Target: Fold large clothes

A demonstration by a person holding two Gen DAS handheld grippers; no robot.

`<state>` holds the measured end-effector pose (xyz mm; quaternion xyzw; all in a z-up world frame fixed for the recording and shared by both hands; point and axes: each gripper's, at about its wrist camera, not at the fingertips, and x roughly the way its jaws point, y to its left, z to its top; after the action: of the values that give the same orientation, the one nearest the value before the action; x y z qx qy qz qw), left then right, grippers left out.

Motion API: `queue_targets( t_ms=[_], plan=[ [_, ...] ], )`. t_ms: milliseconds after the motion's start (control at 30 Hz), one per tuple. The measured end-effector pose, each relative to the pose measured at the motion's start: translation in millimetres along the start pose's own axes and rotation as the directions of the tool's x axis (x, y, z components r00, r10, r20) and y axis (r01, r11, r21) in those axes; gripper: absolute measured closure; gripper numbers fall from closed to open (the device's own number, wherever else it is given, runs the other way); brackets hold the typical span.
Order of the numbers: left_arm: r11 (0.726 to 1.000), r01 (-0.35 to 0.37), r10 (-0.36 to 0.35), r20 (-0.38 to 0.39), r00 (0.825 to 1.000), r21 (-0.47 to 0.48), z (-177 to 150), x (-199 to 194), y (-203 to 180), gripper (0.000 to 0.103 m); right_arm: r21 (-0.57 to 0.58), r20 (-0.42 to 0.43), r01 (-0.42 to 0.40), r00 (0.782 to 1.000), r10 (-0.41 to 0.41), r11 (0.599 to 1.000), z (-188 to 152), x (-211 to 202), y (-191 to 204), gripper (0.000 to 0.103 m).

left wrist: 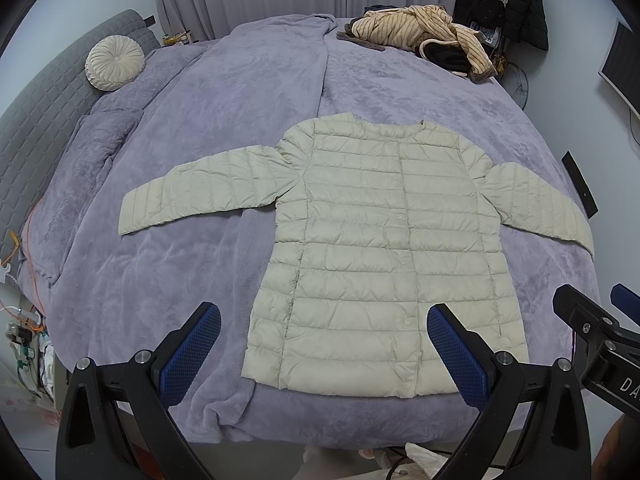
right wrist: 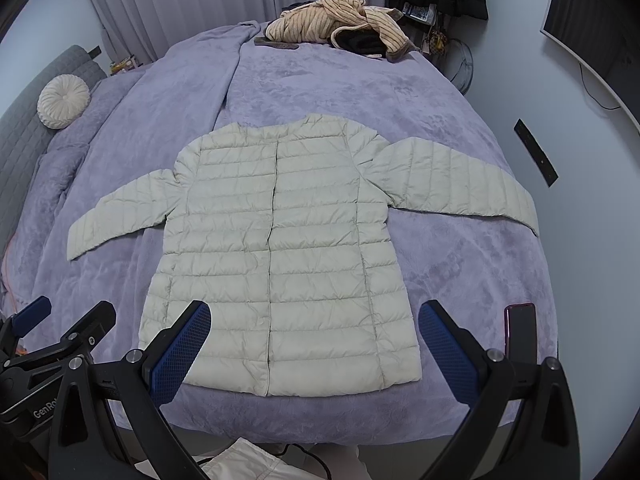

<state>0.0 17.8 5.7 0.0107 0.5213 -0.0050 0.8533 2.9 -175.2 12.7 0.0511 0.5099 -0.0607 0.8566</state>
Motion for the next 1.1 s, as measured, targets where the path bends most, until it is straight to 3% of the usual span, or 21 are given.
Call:
queue_targets(
  t_ms=[1100],
  plan=[
    [1.0,-0.002,0.002,-0.006,1.0,0.0,-2,0,7,0.0,0.007,-0.018,-0.003,1.0,0.003,1.0,-10,9,-3,0.0]
  ],
)
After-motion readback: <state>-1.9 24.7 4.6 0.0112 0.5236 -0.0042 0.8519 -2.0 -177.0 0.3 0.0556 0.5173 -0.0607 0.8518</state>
